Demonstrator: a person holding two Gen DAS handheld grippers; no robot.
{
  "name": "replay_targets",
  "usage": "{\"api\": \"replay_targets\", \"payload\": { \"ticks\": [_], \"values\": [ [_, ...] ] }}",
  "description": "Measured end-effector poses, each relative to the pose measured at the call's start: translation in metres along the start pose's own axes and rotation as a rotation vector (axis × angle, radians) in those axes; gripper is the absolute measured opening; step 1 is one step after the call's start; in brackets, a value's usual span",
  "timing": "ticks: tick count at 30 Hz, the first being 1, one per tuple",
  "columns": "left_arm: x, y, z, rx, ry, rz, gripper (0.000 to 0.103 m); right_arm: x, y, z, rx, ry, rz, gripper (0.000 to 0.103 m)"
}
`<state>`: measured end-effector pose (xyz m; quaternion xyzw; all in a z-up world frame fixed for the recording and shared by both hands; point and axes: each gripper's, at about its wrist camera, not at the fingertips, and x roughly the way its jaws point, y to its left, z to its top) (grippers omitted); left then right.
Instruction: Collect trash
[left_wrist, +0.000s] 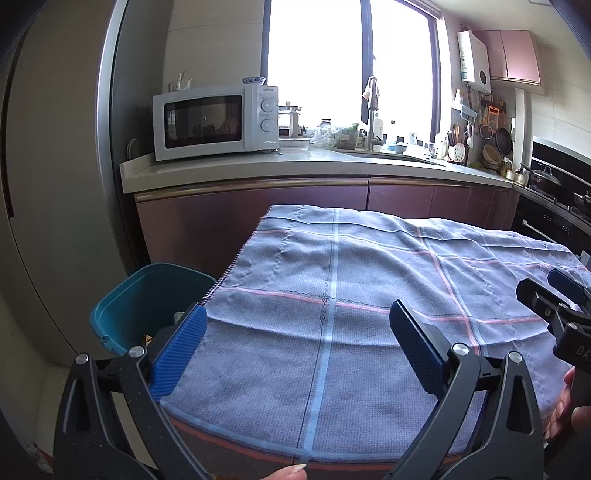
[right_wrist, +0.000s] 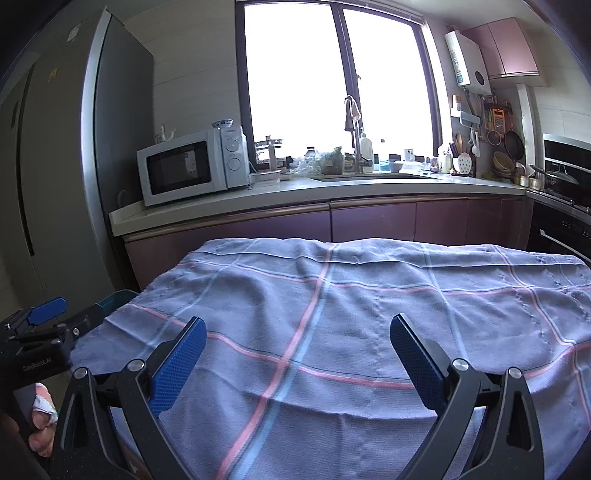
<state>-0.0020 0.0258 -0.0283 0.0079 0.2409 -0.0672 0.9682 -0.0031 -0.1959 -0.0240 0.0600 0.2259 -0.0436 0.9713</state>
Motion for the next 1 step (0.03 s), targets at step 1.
{"api": "replay_targets", "payload": {
  "ticks": [1],
  "values": [
    [0.0074, -0.0009, 0.0034, -0.001, 0.010, -0.014, 0.097, 0.0062, -0.0066, 0.0019, -0.006, 0.024, -0.028, 0.096]
  ]
}}
